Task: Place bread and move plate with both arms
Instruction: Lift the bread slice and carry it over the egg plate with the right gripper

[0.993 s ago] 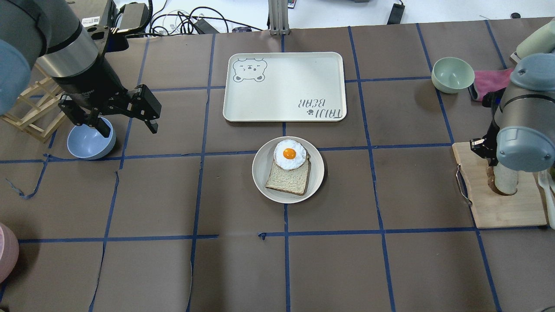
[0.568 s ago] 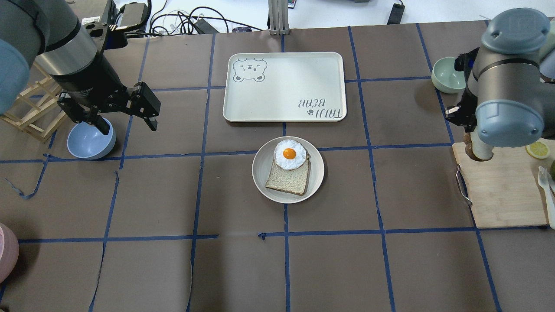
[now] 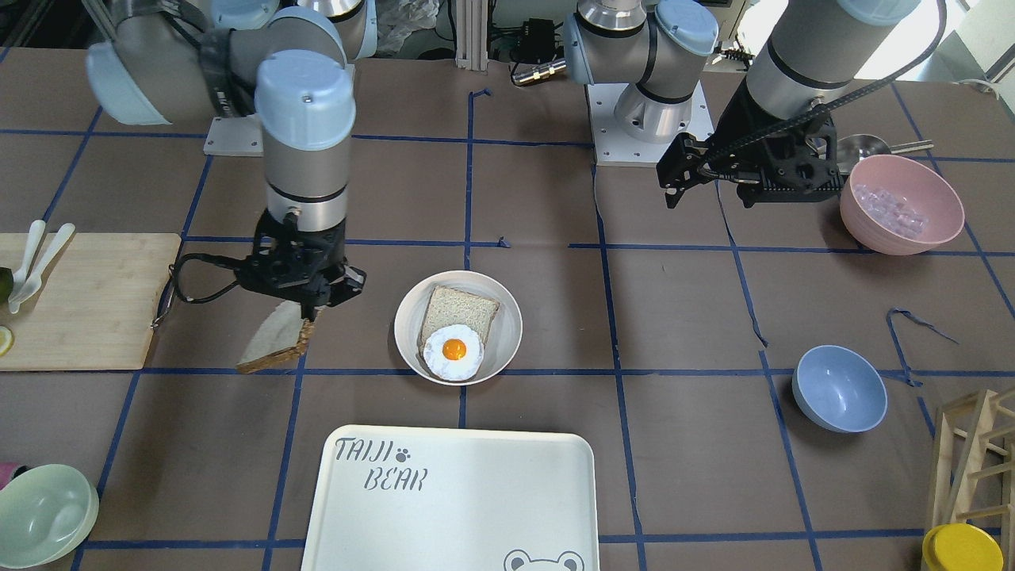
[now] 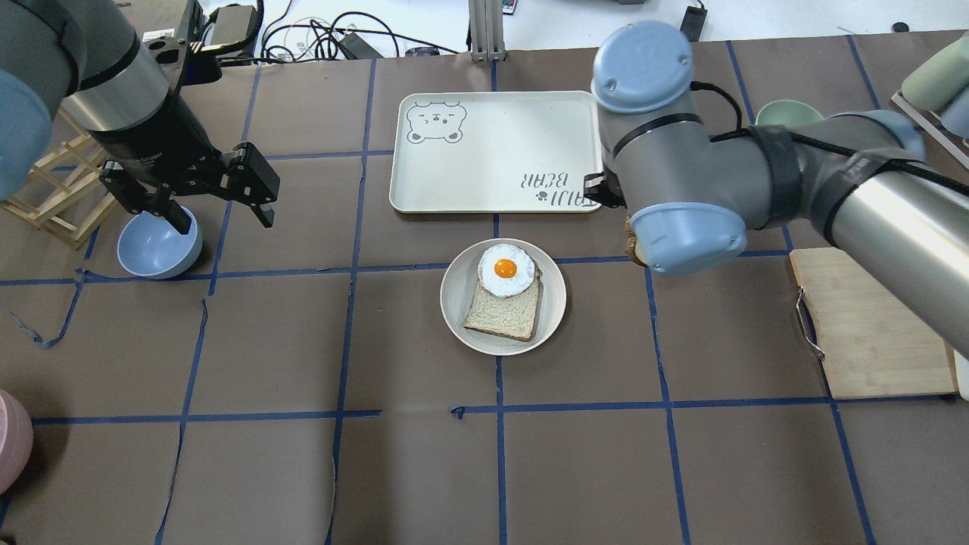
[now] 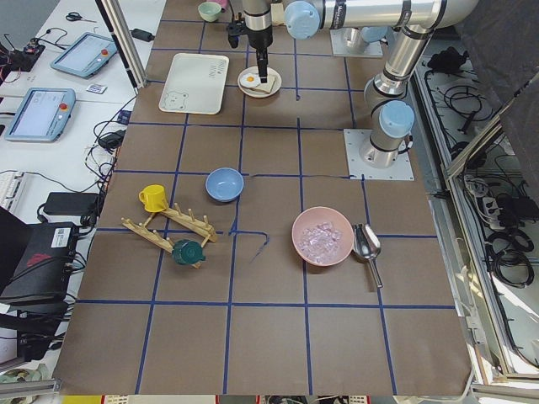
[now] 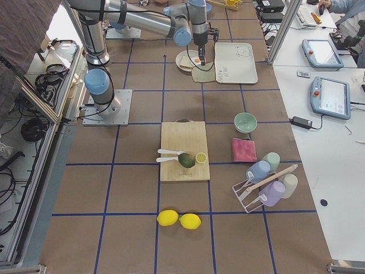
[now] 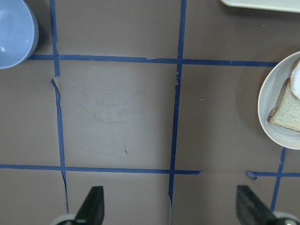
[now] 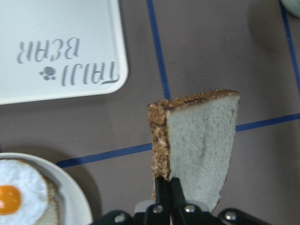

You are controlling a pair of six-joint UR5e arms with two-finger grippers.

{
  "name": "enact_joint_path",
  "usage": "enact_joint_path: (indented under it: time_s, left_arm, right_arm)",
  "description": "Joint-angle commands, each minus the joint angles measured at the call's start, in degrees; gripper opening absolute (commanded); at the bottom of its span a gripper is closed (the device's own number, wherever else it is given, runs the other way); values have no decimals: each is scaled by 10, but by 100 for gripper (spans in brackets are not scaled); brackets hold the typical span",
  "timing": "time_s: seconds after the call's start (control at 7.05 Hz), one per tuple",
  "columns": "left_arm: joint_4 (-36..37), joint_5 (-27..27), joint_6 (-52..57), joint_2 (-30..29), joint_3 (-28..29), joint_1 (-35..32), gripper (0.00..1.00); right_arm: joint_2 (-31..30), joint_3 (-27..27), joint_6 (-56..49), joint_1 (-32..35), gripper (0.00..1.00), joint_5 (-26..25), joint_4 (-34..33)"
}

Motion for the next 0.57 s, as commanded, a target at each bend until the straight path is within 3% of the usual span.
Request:
enact_joint_path:
  time_s: [0.0,0.14,0.43]
  left_arm:
    - [0,0,0,0,0,0,100]
    - [0,0,0,1,0,0,100]
    - [0,1,0,1,-1,0,100]
  right_arm:
    - [49,-56,164,86,0,39,27]
    - [70,-88,185,113,0,39,31]
    - [97,-97,230,129,0,60,38]
